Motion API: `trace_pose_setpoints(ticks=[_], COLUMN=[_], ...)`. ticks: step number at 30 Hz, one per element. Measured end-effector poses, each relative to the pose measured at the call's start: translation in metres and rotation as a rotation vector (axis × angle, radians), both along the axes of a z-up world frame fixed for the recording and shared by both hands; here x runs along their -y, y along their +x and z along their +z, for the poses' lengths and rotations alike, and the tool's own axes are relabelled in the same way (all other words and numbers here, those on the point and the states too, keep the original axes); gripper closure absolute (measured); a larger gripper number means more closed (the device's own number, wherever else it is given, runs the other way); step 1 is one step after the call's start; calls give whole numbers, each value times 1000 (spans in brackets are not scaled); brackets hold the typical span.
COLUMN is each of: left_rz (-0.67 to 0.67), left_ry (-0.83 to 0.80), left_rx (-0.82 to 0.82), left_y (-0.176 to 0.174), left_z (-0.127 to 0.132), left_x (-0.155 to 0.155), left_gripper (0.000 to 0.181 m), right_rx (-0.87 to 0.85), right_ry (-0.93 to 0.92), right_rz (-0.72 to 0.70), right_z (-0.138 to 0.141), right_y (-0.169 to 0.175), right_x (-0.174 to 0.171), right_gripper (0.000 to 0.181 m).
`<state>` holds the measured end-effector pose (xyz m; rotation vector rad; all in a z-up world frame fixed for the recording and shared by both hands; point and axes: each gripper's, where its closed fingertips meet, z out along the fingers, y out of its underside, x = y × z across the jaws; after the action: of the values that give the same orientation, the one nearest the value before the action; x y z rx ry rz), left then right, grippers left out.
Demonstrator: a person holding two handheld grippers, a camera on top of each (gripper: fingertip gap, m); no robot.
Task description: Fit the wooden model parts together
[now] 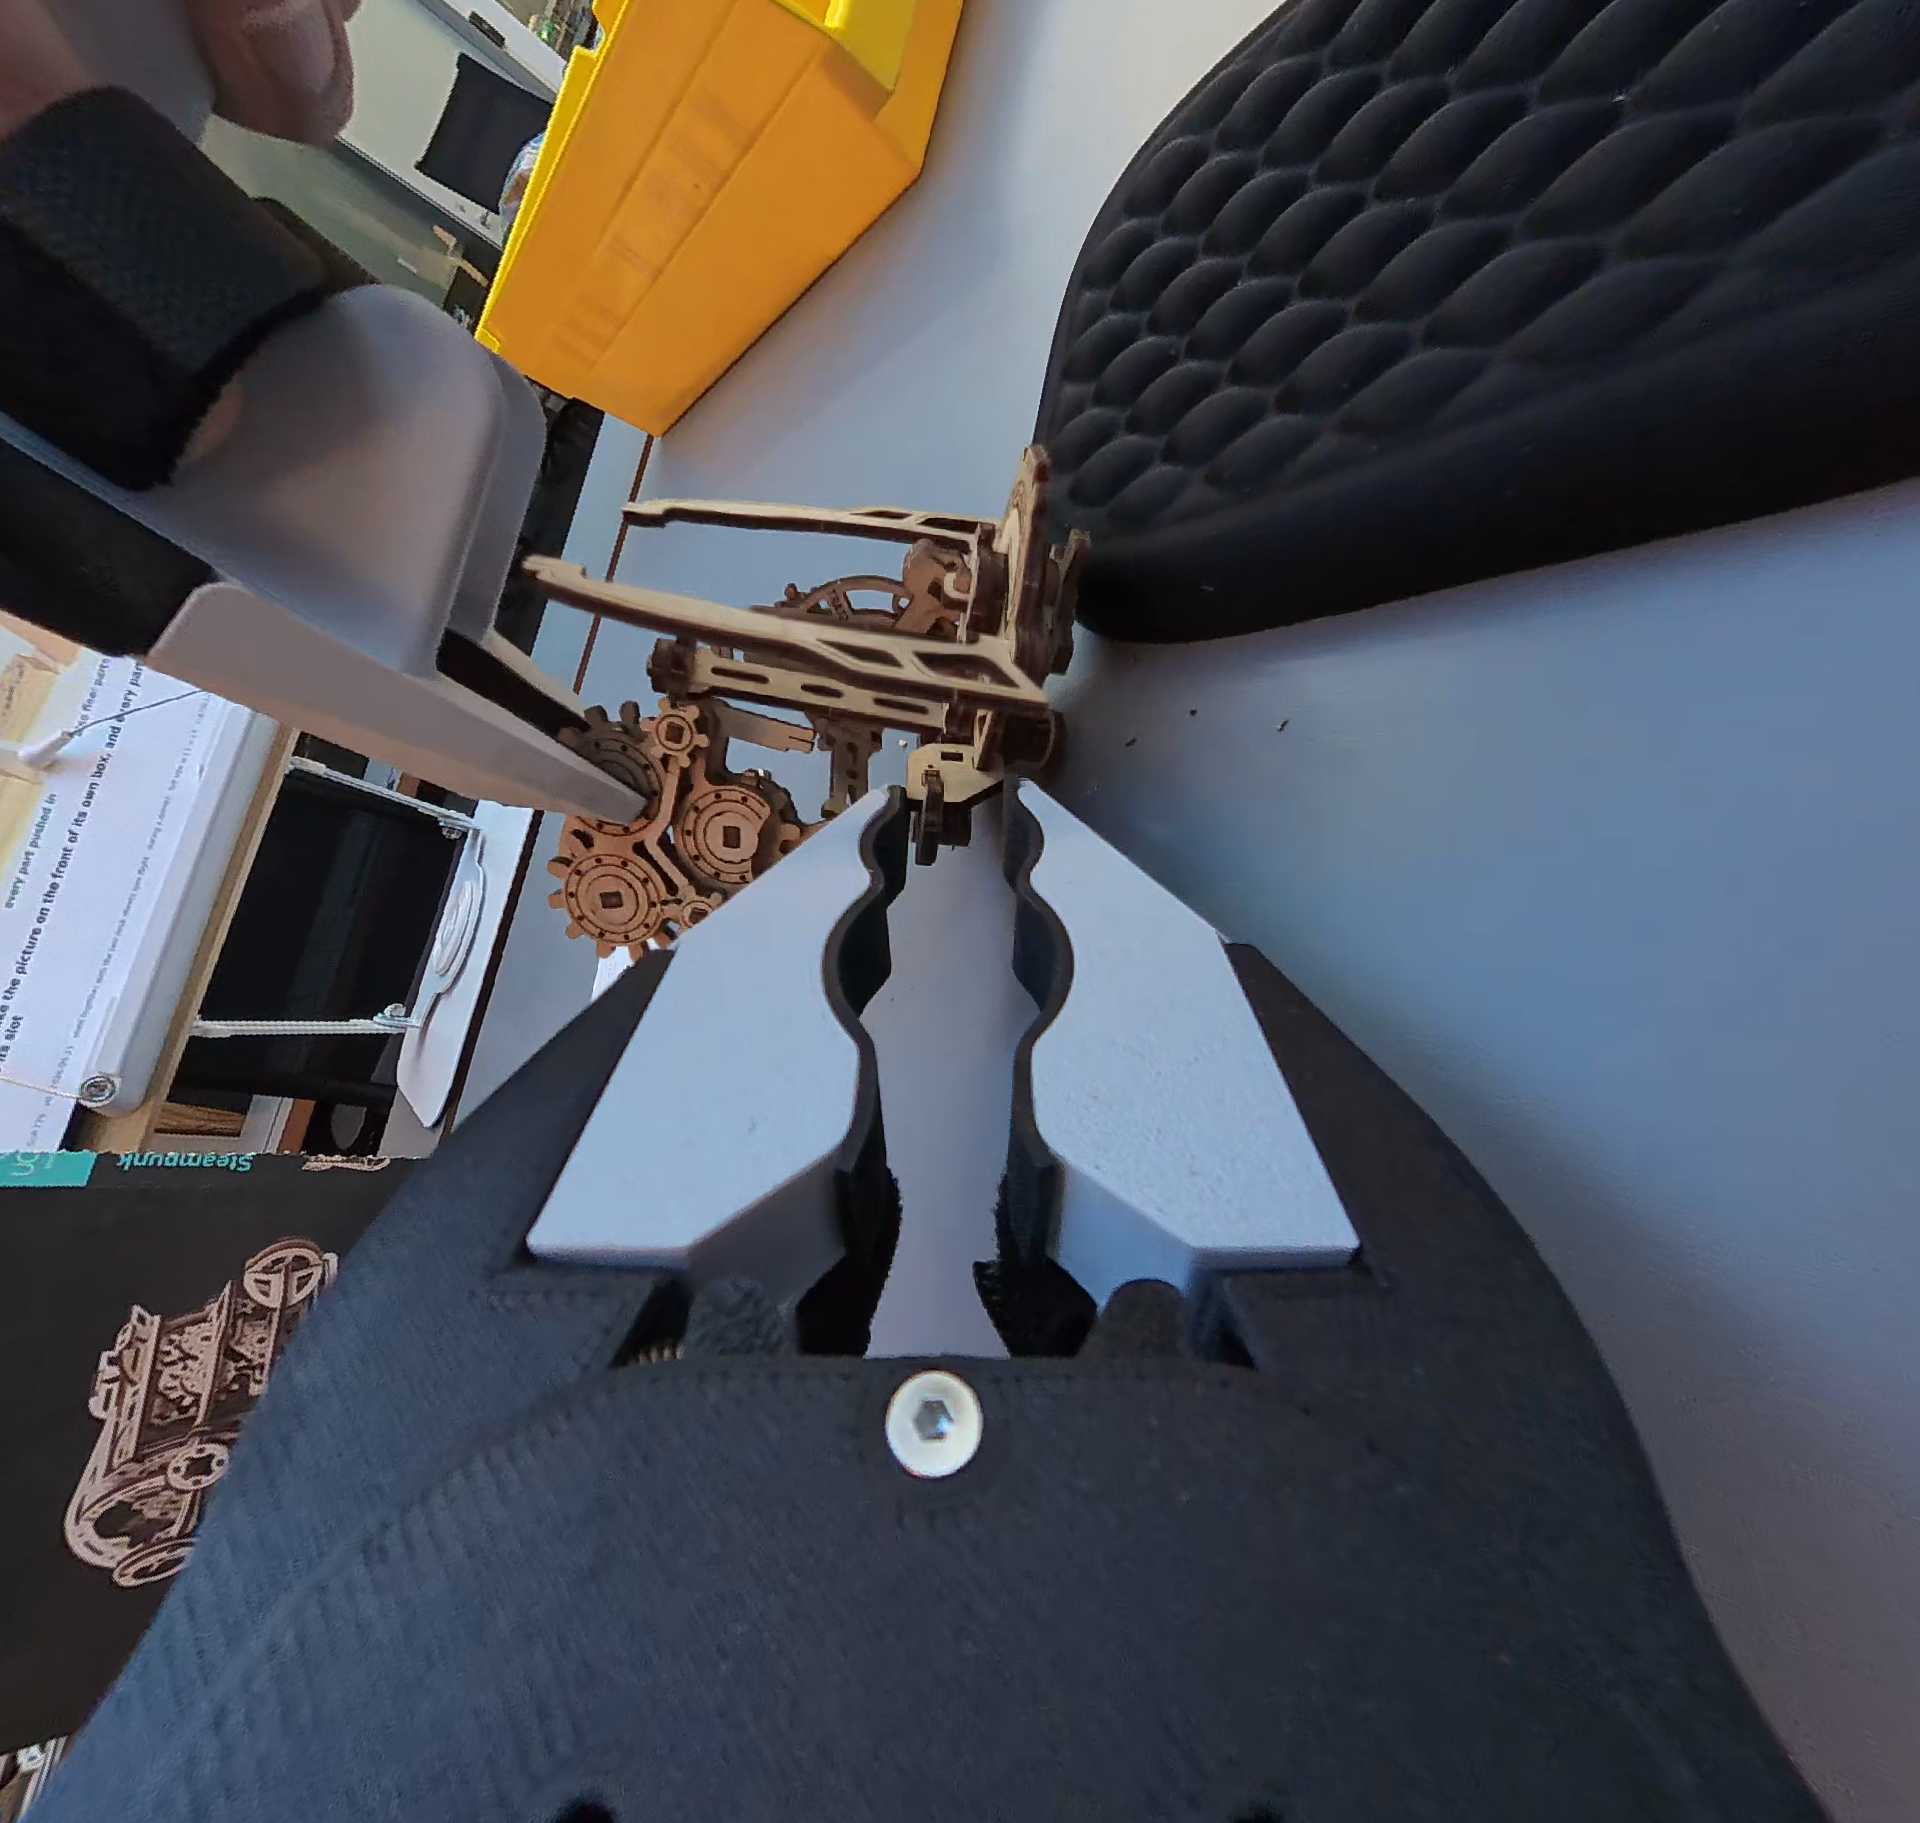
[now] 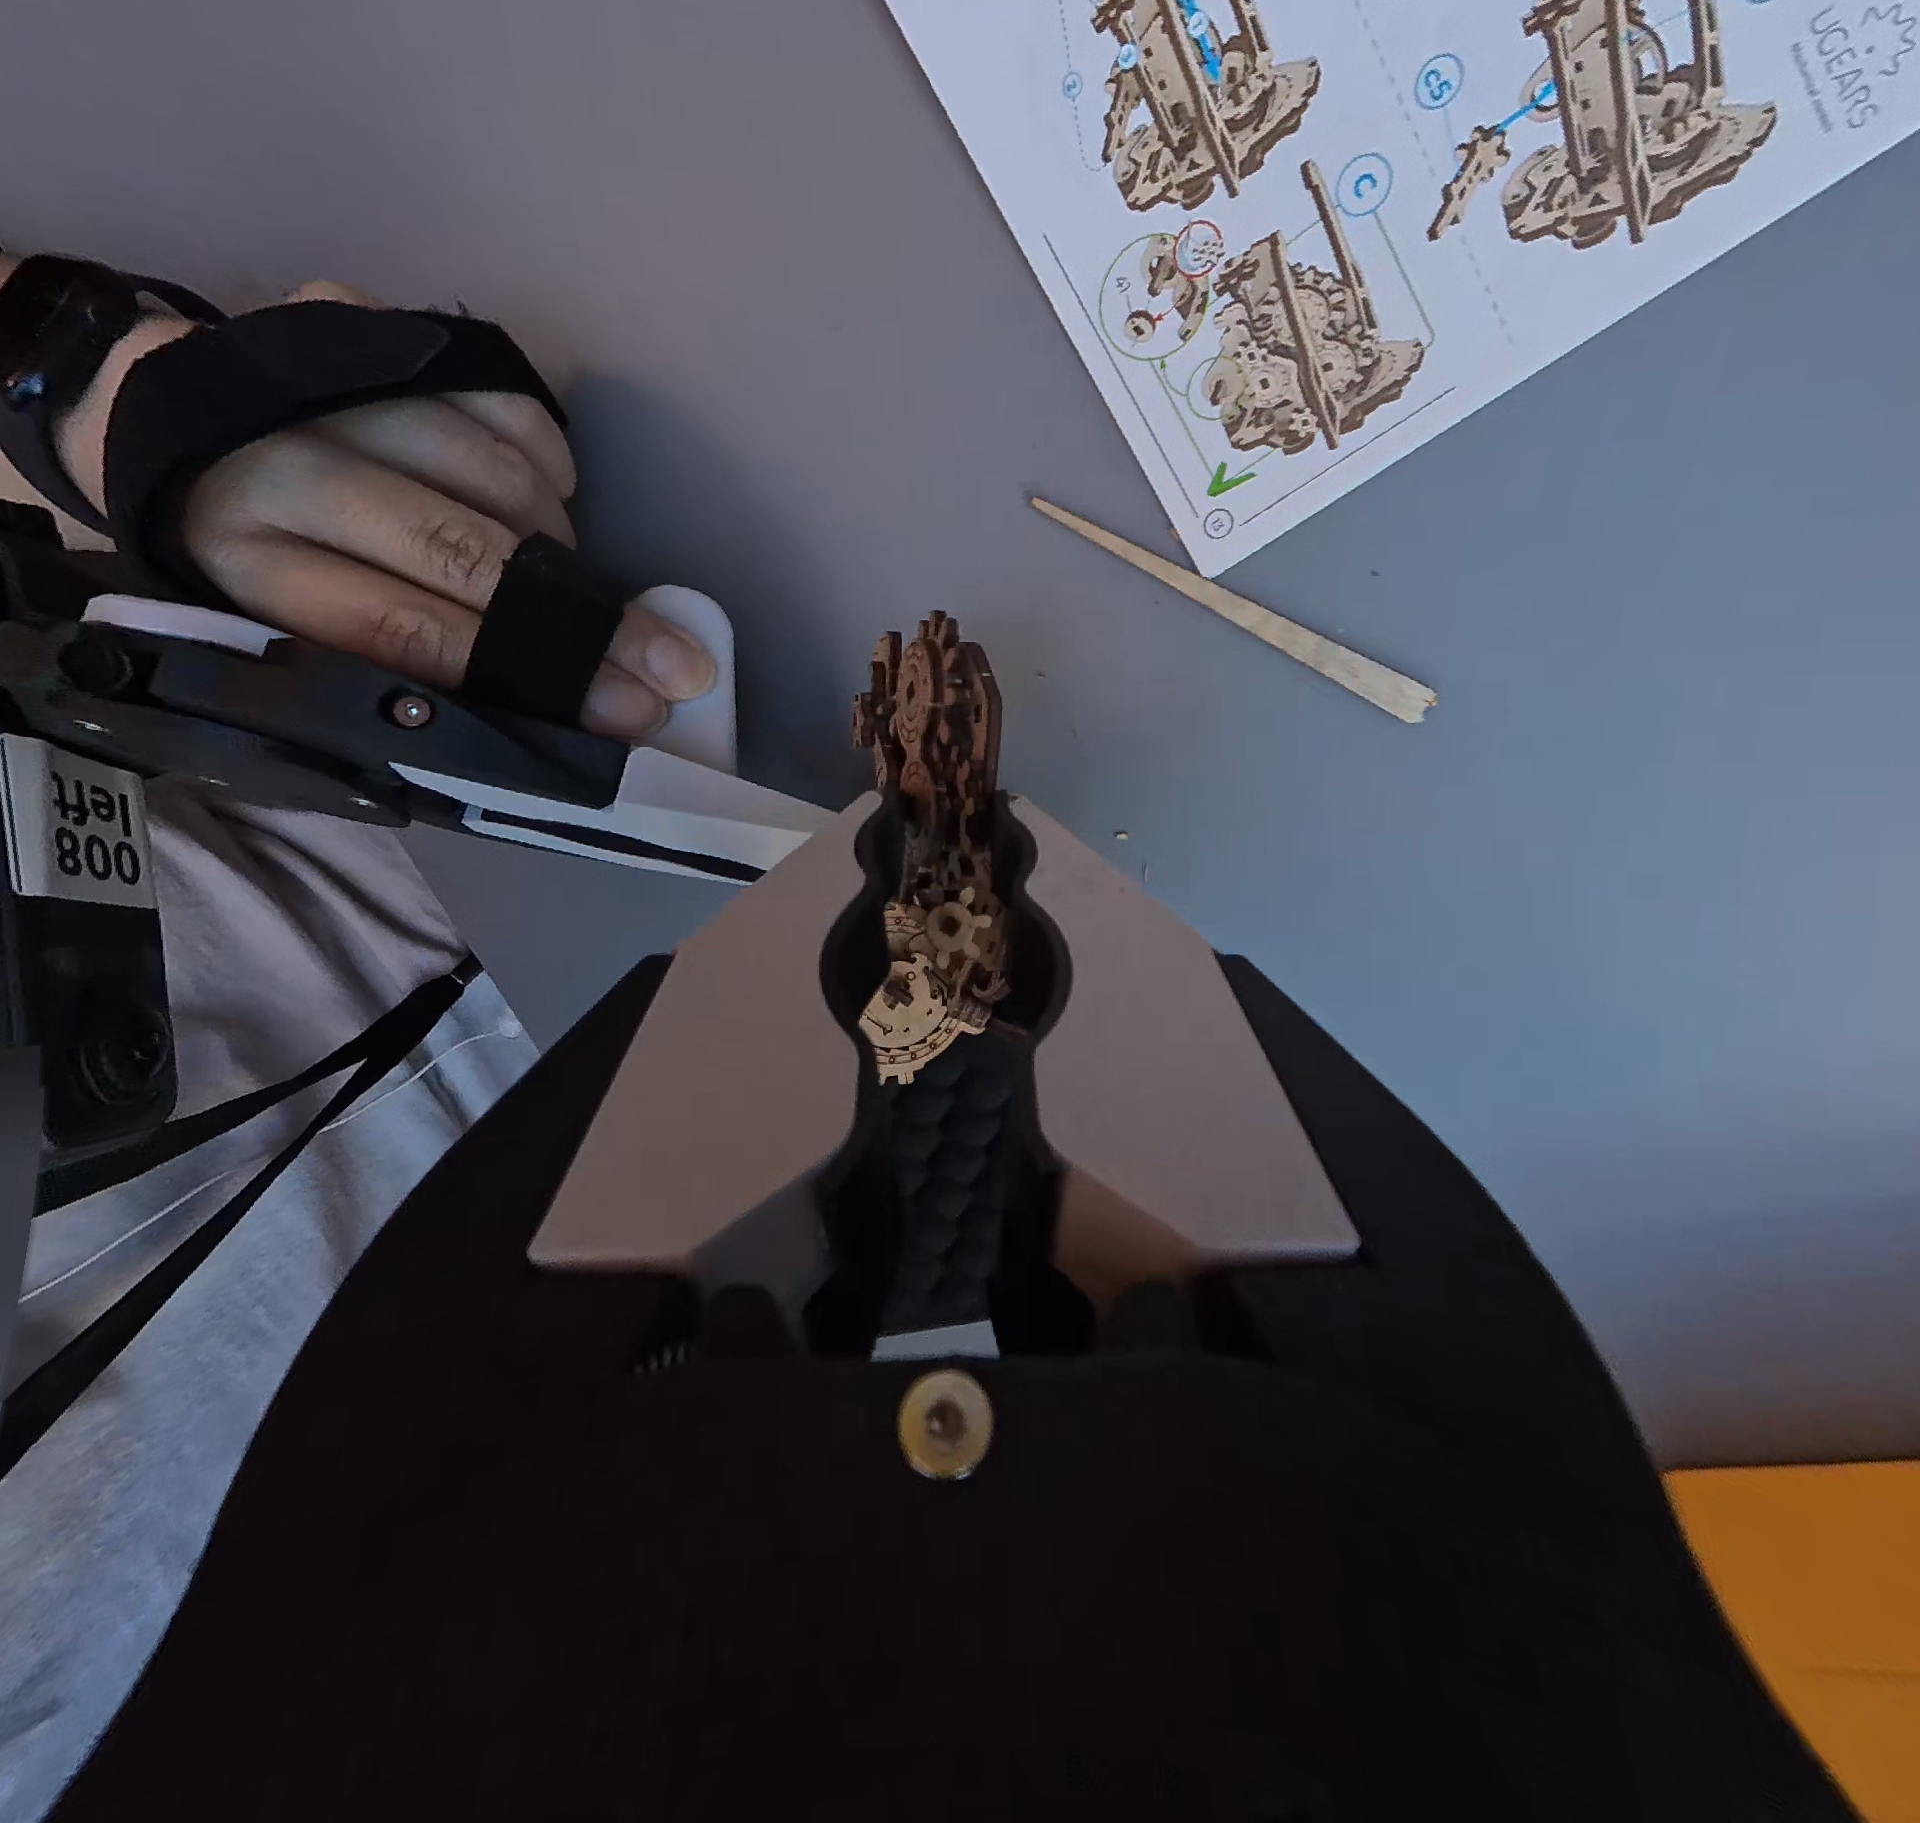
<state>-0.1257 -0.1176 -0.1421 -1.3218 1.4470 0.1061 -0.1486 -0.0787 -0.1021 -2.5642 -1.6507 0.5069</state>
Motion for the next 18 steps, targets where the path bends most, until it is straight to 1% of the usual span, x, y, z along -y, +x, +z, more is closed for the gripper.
trace_pose_setpoints(ticks=[6, 9, 13, 18], left_rz=[14, 24, 29, 38], left_ry=[10, 18, 26, 46], left_rx=[-4, -11, -19, -35], left_y=[-1, -3, -2, -2], left_z=[0, 0, 0, 0], left_x=[-2, -4, -4, -5], left_gripper=[165, 165, 165, 165], right_rx=[31, 83, 133, 143], right_ry=[-19, 18, 20, 52], right_rz=[-40, -33, -50, -54], right_z=[0, 0, 0, 0], right_y=[-2, -1, 1, 0], right_x=[-3, -5, -4, -5], right_gripper=[167, 167, 167, 167])
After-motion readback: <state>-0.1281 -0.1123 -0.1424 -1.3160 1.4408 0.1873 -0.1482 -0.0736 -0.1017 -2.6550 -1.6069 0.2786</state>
